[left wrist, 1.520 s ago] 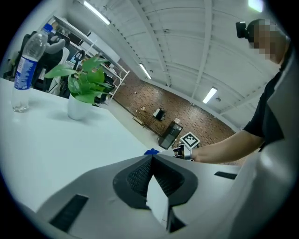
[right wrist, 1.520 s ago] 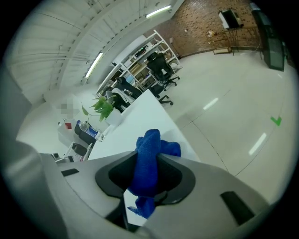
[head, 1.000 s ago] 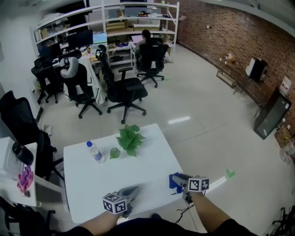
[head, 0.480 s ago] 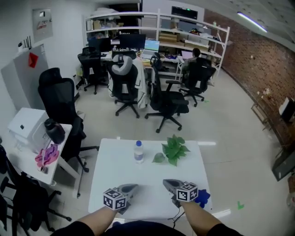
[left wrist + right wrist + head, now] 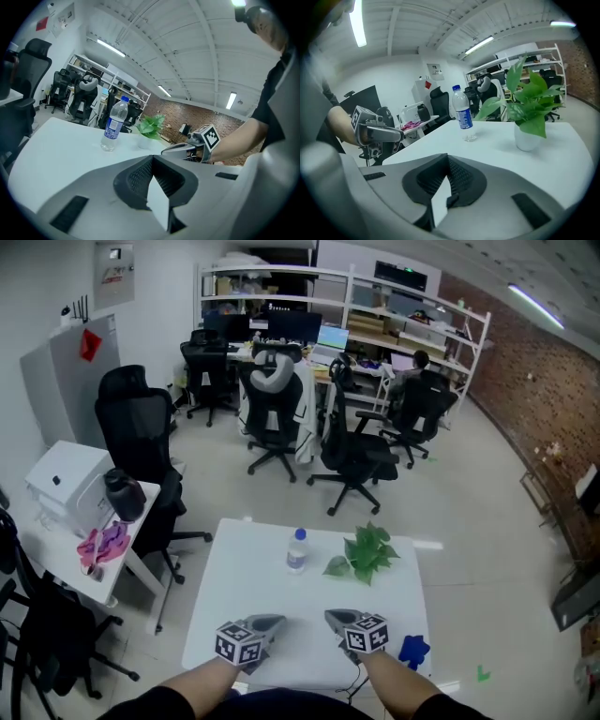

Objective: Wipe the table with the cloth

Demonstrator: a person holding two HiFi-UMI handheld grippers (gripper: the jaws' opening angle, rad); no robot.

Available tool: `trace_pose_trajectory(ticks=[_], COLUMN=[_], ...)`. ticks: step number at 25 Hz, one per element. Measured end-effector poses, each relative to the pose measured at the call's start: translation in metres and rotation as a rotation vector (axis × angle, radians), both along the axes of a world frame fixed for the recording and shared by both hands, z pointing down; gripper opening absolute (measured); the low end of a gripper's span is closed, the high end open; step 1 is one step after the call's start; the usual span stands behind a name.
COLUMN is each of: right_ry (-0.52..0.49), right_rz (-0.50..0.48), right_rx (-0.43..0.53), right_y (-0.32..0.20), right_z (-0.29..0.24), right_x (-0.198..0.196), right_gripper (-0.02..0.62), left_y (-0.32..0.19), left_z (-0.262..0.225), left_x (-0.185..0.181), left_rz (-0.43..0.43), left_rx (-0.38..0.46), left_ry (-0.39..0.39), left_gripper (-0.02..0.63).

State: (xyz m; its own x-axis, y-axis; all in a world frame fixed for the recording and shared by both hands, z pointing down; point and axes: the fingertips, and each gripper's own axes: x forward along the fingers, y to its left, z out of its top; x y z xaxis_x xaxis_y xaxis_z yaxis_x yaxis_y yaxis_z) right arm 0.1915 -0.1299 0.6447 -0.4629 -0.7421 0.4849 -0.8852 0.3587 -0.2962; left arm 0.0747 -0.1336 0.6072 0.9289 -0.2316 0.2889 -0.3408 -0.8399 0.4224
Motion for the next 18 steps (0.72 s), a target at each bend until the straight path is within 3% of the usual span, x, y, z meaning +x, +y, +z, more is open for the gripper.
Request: trace_pose_trajectory(ticks=[18], right_ry=[0.05], right_rz=[-0.014], right_rx=[-0.008], right_y=[0.017], right_z=[0.0], right_x=[0.021], right_gripper=[0.008], left_y=[0.007], left_z=[0.004], left_x=[0.017], left_rz=[0.008], left_rx=[-0.017], left_ry=[-0.003], left_gripper=[-0.005])
